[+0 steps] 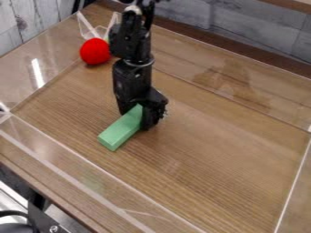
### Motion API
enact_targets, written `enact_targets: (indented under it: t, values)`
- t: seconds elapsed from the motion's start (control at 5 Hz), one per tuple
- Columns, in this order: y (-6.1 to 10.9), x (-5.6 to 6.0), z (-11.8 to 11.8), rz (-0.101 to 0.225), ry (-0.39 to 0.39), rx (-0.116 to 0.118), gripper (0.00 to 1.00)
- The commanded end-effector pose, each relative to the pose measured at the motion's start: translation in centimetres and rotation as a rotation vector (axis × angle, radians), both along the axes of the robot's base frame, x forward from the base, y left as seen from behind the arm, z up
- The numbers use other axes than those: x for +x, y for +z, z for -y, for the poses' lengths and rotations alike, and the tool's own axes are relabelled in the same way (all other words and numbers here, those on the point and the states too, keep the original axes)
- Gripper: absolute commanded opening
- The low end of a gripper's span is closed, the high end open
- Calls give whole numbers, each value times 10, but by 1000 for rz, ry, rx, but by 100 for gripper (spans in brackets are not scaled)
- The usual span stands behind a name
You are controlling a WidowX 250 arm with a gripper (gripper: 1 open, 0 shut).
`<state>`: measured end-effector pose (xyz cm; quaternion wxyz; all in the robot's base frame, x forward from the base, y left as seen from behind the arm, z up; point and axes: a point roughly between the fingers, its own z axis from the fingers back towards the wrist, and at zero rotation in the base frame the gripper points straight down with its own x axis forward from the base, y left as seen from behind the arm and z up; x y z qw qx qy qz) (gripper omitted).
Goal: Put the green stick in the brown bowl
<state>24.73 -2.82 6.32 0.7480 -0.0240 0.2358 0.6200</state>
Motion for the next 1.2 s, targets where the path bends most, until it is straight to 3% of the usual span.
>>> enact_targets:
  t: [0.0, 0.4, 0.8, 1.0]
  values:
    - [0, 11, -6, 21, -20, 0, 0]
    - [-11, 24, -20, 23, -62, -7, 0]
    - [-18, 31, -17, 26, -97, -14, 0]
    - [-14, 32, -17, 30, -26, -15, 0]
